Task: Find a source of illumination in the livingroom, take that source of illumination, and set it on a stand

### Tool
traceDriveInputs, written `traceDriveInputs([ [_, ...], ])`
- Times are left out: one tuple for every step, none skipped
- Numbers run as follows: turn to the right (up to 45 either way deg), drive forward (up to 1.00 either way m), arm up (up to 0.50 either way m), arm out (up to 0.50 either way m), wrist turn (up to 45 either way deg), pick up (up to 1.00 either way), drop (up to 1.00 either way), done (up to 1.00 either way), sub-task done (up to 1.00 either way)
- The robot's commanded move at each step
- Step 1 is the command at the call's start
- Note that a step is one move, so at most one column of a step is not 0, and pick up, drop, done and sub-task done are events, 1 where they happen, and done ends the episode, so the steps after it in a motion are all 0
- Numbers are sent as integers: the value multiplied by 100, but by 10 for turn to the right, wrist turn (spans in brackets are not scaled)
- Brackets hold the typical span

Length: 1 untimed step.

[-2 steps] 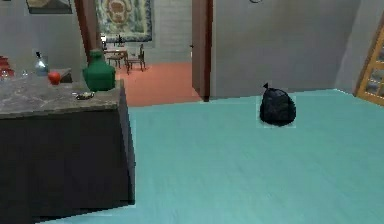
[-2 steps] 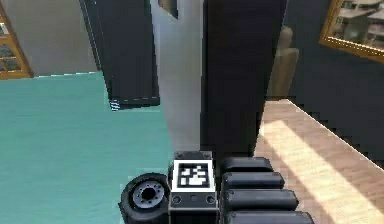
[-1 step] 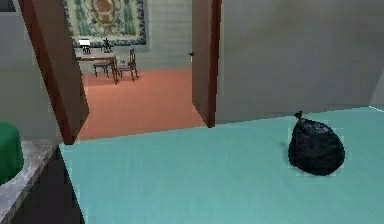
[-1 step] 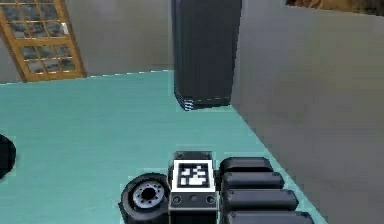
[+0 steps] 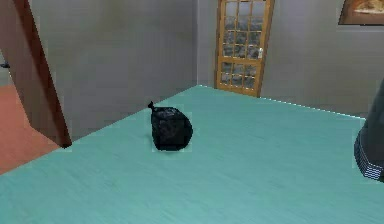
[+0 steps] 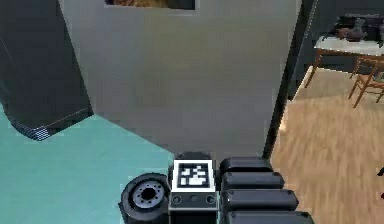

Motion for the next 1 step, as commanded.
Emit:
traceDriveInputs([
  [0,5,0,0,0,0,0,0,0],
])
